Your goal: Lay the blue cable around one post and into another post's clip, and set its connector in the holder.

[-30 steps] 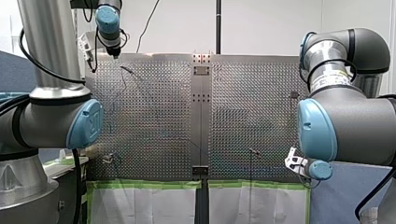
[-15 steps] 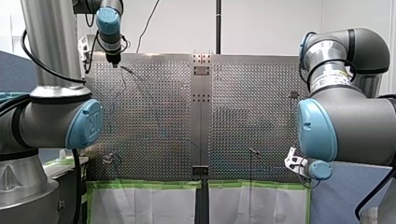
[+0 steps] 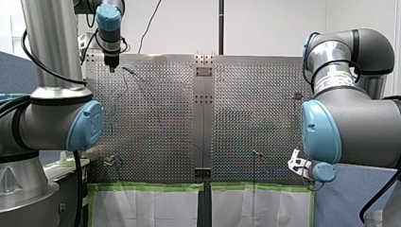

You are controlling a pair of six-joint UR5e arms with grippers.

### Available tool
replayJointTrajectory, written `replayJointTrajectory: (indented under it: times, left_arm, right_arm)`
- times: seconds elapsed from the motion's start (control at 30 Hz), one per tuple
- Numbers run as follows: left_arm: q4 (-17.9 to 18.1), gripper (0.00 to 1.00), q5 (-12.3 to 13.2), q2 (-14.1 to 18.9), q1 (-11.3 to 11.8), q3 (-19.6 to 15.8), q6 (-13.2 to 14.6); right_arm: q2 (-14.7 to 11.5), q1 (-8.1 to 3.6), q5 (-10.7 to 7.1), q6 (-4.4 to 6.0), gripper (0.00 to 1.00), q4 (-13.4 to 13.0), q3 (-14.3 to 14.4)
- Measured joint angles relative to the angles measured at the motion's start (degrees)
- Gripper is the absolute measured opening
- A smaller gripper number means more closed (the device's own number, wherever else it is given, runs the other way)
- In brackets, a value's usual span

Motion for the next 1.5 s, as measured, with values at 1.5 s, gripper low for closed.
replayJointTrajectory:
  times: [1.5]
  left_arm:
    - [-5.95,1.00,-4.91,1.04,-0.25,0.00,3.71]
  right_arm:
    - [0.00,0.00,0.00,0.09,0.00,0.01,-0.04]
